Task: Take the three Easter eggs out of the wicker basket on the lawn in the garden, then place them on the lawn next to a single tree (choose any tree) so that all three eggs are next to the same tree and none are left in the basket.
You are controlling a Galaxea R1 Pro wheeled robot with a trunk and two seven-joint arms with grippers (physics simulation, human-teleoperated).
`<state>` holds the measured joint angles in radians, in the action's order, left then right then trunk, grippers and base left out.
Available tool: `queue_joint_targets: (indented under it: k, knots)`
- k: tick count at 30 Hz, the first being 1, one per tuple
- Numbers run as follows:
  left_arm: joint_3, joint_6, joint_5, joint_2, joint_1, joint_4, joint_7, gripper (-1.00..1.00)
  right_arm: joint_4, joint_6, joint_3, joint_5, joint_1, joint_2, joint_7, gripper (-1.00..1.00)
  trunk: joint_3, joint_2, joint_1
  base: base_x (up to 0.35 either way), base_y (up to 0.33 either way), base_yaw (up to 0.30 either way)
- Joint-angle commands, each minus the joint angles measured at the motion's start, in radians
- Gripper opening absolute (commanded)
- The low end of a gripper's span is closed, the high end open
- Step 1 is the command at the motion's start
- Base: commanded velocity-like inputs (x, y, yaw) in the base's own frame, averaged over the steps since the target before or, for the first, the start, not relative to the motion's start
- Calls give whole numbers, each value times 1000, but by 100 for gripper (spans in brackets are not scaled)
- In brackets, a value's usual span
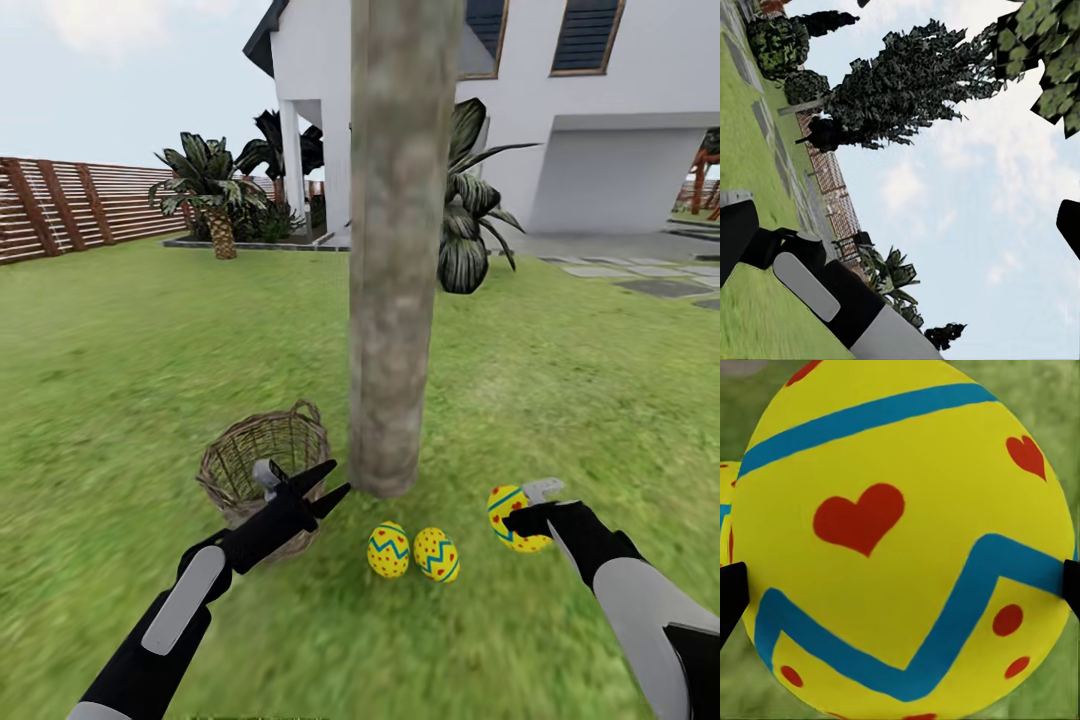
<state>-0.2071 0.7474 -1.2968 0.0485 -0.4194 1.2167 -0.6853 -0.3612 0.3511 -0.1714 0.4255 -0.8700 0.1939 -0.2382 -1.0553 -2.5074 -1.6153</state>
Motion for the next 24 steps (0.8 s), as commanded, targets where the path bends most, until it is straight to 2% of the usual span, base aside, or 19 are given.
queue_joint_targets:
  k: [1,3,5,8,10,15,18,21,24]
  knots:
    - [-2,6,-7,1,-1,0,1,100,-2,-6,-8,10,0,-1,-8,-100,-1,0,0,0,-328,289]
    - [-2,6,-7,1,-1,0,1,100,5,-24,-8,7,0,-7,4,-100,-1,0,0,0,-328,289]
    - [-2,6,-7,1,-1,0,1,100,37,-75,-8,11,0,-24,76,-100,-1,0,0,0,-328,289]
    - [-3,6,-7,0,-1,0,1,100,113,-192,-8,16,1,-54,212,-100,-1,0,0,0,-328,289]
    - [-3,6,-8,-1,-1,1,1,100,161,-244,-8,17,2,-78,260,-100,-1,0,0,0,-331,289]
    - [-3,6,-9,-2,-1,1,0,100,191,-262,-7,19,11,-114,275,-100,-1,0,0,7,-333,289]
    - [-3,-6,-9,-8,-1,1,0,100,191,-311,-5,19,39,-126,275,-100,-2,0,0,178,-272,278]
    - [-3,-9,-7,-25,-1,0,0,100,191,-321,-5,19,44,-128,278,-100,-4,0,0,239,-244,268]
    - [-3,-10,-7,-29,-1,0,0,100,191,-322,-5,19,45,-129,278,-100,-6,0,0,244,-241,267]
